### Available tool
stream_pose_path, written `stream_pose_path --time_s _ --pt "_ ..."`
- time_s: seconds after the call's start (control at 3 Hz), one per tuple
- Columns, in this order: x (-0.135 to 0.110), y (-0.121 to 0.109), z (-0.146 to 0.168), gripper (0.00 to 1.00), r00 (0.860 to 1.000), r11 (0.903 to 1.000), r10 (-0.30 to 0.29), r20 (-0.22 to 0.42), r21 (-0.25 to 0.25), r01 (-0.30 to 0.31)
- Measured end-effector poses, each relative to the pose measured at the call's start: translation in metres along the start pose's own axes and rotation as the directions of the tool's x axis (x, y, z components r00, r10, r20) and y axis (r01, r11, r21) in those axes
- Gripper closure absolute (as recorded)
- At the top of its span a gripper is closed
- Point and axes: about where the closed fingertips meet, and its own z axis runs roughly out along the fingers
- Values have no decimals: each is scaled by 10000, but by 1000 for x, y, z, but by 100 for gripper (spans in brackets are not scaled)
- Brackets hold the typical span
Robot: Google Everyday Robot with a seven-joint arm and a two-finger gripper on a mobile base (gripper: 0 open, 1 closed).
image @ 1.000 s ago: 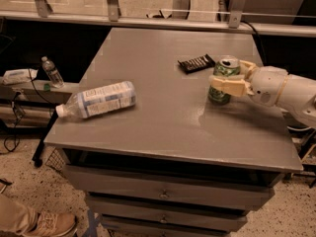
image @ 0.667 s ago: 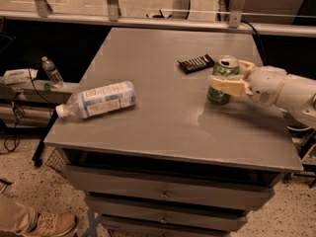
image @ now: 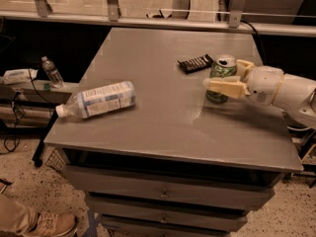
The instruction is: Place green can upright
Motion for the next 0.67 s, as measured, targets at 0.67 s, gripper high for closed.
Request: stream_pose_path --time_s 0.67 --pt "0 1 1 0 10000 10000 -3 5 -28 3"
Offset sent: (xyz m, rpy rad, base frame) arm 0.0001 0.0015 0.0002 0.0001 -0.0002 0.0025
